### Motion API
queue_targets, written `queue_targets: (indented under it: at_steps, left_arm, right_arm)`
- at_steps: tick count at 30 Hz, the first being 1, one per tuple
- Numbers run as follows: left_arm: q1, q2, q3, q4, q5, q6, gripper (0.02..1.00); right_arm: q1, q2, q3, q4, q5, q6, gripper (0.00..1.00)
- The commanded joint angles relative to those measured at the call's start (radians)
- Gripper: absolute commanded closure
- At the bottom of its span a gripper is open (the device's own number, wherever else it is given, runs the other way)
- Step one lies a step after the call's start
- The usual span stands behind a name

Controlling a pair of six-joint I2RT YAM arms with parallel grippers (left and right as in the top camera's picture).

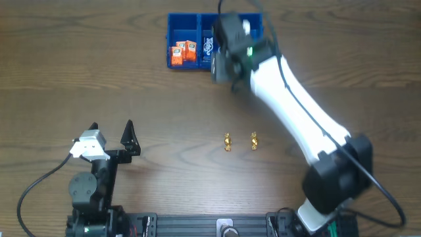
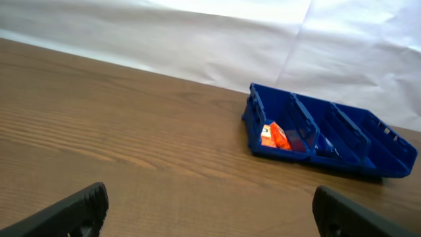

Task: Sort Candies Into Trays

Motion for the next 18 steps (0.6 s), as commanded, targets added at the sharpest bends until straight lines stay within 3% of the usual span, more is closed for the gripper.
queue_targets:
  at_steps: [1,6,18]
  left_arm:
    - [0.006,-0.006,-0.02,-0.032,0.021,0.018,0.02]
    - [0.006,-0.006,-0.02,-0.032,0.021,0.018,0.02]
    - [0.006,-0.006,-0.02,-0.032,0.021,0.018,0.02]
  right_arm:
    - [0.077,-0.003,-0.23,0.036,-0.093,0.122,0.211]
    - [0.125,0.002,-0.366,0.069,-0.093,0.19,0.211]
    - [0.143,0.017,-0.476,0.125,-0.121,0.214,0.215]
